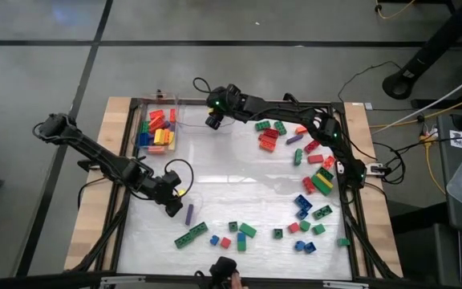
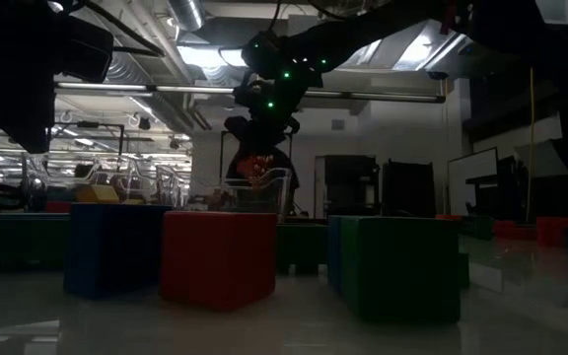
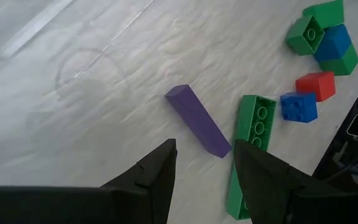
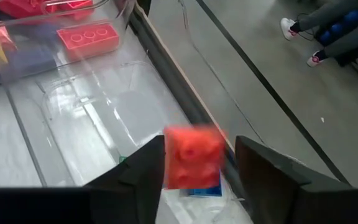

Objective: Sort blocks by size
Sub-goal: Put the small orange game piece into the right transparent bin, then put the large purple block into the left transparent bin, then put the small green game piece into the right transparent bin

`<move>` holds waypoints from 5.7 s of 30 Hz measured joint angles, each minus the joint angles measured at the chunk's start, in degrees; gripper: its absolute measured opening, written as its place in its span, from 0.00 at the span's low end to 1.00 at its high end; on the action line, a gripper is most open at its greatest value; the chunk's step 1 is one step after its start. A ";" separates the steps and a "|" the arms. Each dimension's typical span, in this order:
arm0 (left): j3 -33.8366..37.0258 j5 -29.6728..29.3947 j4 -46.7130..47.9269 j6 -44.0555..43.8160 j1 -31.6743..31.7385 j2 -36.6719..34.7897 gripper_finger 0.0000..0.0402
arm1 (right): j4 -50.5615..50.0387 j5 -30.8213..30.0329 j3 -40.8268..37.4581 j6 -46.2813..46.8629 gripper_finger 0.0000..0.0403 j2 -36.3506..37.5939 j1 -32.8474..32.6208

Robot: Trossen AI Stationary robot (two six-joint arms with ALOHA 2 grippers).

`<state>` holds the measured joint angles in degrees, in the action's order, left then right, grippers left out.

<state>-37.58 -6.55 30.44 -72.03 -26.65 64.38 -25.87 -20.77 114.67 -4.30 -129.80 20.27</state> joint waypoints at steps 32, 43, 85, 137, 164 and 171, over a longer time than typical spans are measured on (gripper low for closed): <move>0.00 1.71 -8.86 -13.32 -0.02 13.44 0.37 | -10.85 11.36 0.00 5.39 0.62 0.09 -6.64; 0.02 1.68 -12.33 -13.51 0.13 16.83 0.37 | -15.78 8.78 0.00 5.34 0.62 0.11 -13.15; 0.14 0.40 -9.61 -3.66 2.96 19.69 0.12 | -32.18 22.13 0.02 13.19 0.62 0.20 -42.18; 0.00 -28.26 6.69 36.02 55.62 -20.11 0.39 | -28.89 21.61 0.20 17.56 0.57 -7.93 -42.67; 0.00 -6.69 7.09 43.63 48.42 -20.50 0.26 | -33.21 2.42 16.16 -1.31 0.34 -7.81 -20.08; 0.00 -6.49 11.90 42.24 43.56 -20.51 0.23 | -26.76 -0.58 18.73 -5.22 0.41 -7.72 -9.49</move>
<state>-37.58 -13.04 42.33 -29.79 16.90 43.87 -52.63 -21.35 133.40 -9.52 -137.51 10.78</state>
